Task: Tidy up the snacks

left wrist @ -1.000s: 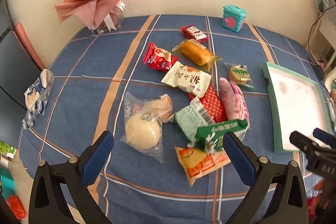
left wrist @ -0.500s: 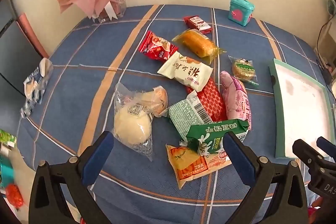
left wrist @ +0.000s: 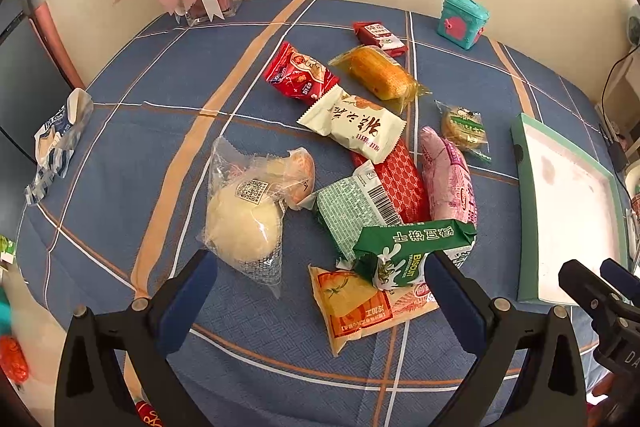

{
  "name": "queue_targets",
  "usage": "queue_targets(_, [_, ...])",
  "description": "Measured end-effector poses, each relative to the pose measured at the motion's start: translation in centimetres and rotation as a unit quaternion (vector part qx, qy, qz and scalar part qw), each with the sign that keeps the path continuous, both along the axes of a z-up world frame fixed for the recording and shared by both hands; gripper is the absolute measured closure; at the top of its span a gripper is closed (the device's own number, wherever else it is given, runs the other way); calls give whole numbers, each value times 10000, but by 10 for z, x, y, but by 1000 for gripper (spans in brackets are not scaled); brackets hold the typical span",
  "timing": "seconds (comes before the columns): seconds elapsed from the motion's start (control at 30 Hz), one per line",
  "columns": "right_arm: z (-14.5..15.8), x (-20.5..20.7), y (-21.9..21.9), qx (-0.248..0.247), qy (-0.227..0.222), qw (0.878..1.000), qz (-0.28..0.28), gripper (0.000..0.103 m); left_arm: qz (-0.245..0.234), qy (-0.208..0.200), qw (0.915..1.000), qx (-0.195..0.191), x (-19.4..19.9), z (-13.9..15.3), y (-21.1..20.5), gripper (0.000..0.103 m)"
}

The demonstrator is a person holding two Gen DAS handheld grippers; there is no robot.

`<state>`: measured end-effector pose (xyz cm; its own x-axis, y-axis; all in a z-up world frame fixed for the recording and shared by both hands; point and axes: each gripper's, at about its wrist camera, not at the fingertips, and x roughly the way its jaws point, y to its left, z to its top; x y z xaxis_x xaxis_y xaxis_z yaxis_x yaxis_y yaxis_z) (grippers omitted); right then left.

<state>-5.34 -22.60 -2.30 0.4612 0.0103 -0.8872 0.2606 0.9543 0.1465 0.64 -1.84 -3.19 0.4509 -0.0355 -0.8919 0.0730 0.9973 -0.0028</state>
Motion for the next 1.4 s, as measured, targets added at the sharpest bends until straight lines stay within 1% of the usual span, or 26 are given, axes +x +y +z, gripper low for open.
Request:
queue_targets(0.53, [1,1,3,-46,-4,10000,35,0,86,-14,10000,-19,0,3,5,0])
queue_targets(1.4, [1,1,6,-68,-1,10000,37,0,93,66,9999,-19,-1,-3,3,0])
